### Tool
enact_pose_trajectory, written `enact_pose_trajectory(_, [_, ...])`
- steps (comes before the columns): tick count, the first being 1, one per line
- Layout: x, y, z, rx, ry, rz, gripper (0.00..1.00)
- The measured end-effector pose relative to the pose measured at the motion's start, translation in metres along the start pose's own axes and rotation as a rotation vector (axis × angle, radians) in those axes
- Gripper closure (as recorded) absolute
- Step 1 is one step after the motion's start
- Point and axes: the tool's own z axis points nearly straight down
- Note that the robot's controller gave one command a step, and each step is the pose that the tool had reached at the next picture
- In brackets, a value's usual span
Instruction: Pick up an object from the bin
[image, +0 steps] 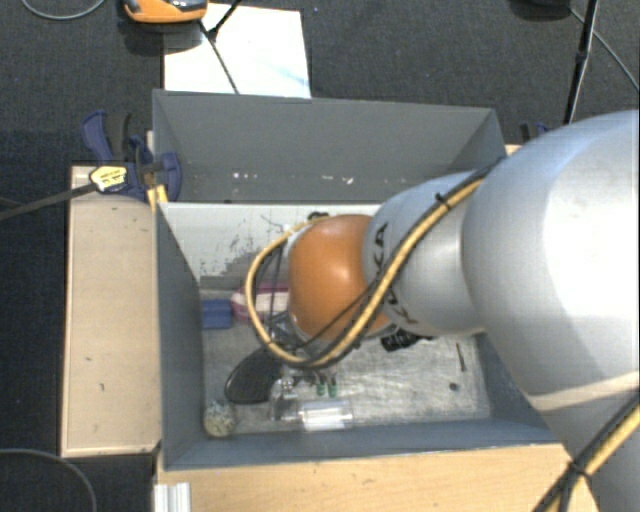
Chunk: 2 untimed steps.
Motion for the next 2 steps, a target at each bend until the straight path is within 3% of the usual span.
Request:
enact_pose_trajectory(1, [0.0, 0.003, -0.004, -0.003, -0.003, 0.0, 1.0])
enact_pose_trajectory(2, [-0.005, -0.005, -0.156, -0.003, -0.012, -0.07, 1.0])
